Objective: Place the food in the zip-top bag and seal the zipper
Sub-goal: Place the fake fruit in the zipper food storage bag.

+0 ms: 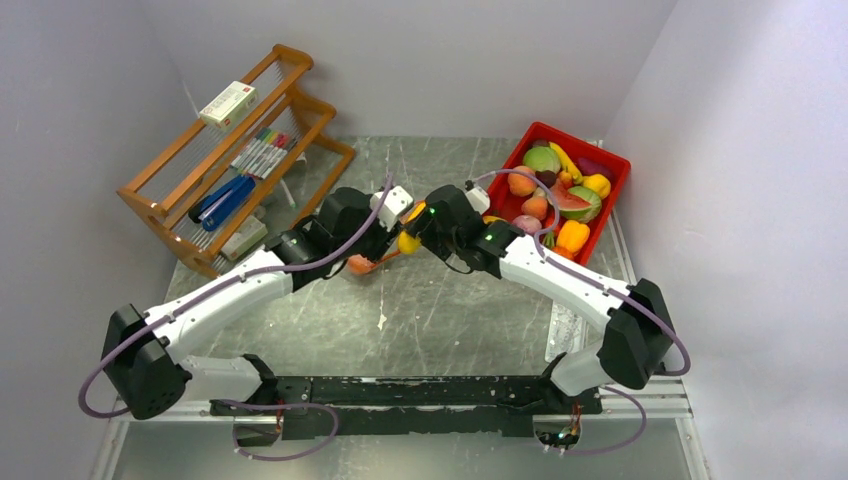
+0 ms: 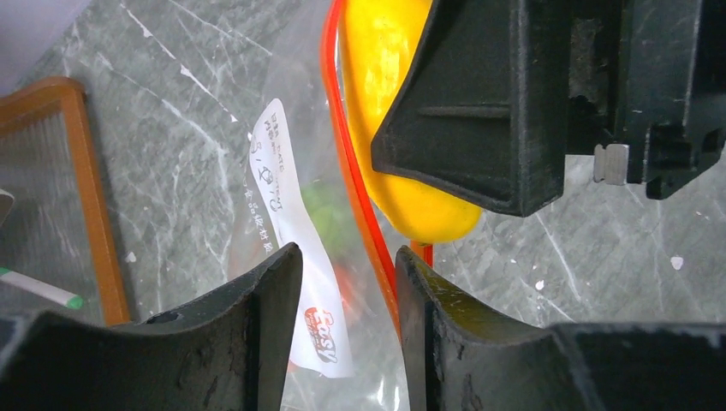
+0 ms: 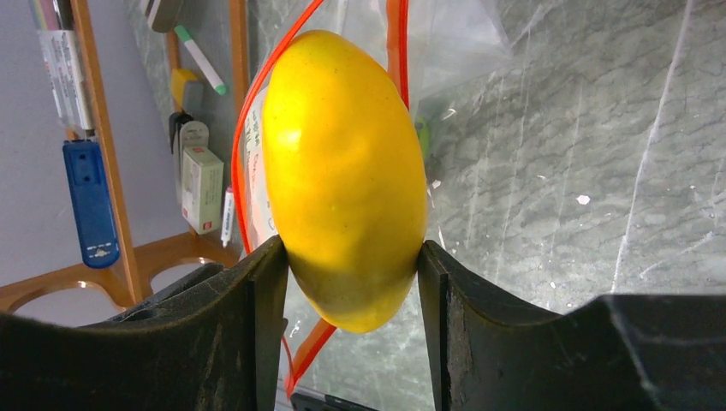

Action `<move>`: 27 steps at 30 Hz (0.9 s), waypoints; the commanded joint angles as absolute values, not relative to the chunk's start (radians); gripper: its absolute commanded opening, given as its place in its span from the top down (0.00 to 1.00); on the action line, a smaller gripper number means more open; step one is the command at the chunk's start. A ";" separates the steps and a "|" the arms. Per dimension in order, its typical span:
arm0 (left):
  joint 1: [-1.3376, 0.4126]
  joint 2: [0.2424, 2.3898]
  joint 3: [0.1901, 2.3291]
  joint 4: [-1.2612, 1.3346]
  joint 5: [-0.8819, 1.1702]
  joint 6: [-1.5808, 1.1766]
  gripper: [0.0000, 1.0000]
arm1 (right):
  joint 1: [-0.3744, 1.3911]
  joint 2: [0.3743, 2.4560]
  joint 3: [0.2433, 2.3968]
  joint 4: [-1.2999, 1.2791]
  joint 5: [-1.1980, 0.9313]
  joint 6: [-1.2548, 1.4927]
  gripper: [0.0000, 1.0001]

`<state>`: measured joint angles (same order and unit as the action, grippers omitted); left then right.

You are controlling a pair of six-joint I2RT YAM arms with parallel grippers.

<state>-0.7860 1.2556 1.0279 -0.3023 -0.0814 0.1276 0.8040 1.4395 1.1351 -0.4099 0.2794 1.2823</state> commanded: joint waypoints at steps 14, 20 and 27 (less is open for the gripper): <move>-0.850 1.303 1.054 -0.268 -0.139 0.162 0.44 | 0.790 1.456 1.157 -0.394 0.290 1.298 0.59; -0.852 1.279 1.016 -0.224 -0.246 0.159 0.62 | 0.787 1.451 1.147 -0.386 0.287 1.299 0.59; -0.852 1.315 1.039 -0.260 -0.257 0.163 0.57 | 0.781 1.458 1.144 -0.371 0.267 1.307 0.59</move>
<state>-0.8448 1.2987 1.0252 -0.2584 -0.2337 0.1646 0.7898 1.4517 1.1397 -0.3977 0.2687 1.2919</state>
